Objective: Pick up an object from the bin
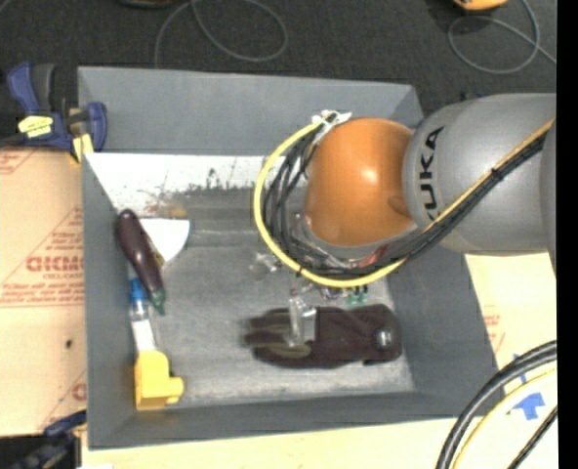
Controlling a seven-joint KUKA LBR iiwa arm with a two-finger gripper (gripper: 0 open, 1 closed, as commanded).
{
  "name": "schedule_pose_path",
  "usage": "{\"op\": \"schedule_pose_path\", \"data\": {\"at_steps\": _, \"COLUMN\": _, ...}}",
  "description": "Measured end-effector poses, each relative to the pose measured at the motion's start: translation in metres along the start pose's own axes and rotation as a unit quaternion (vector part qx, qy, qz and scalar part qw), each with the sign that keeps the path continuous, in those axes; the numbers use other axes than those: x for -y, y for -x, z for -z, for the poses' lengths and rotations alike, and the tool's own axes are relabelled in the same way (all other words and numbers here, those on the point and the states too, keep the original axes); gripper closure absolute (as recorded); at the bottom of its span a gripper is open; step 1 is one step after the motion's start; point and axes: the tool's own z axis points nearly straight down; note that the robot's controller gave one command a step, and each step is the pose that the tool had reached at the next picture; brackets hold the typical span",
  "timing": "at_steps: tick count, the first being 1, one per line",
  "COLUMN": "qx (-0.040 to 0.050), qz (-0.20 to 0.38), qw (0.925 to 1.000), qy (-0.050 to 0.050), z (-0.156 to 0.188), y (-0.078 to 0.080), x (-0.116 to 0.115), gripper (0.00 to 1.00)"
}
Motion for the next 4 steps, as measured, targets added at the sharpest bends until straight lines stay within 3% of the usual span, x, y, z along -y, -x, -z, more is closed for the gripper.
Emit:
{"op": "schedule_pose_path", "data": {"at_steps": 1, "qx": 0.0009, "qz": 0.074, "qw": 0.9973, "qy": 0.0, "z": -0.028, "y": -0.001, "x": 0.004, "gripper": 0.0}}
{"op": "schedule_pose_path", "data": {"at_steps": 2, "qx": 0.0014, "qz": -0.041, "qw": 0.9991, "qy": 0.0, "z": -0.082, "y": -0.003, "x": 0.043, "gripper": 1.0}}
{"op": "schedule_pose_path", "data": {"at_steps": 3, "qx": 0.0014, "qz": -0.042, "qw": 0.9991, "qy": 0.0, "z": -0.082, "y": -0.003, "x": 0.043, "gripper": 1.0}}
{"op": "schedule_pose_path", "data": {"at_steps": 4, "qx": 0.003, "qz": -0.033, "qw": 0.9995, "qy": 0.0, "z": 0.014, "y": 0.008, "x": 0.035, "gripper": 1.0}}
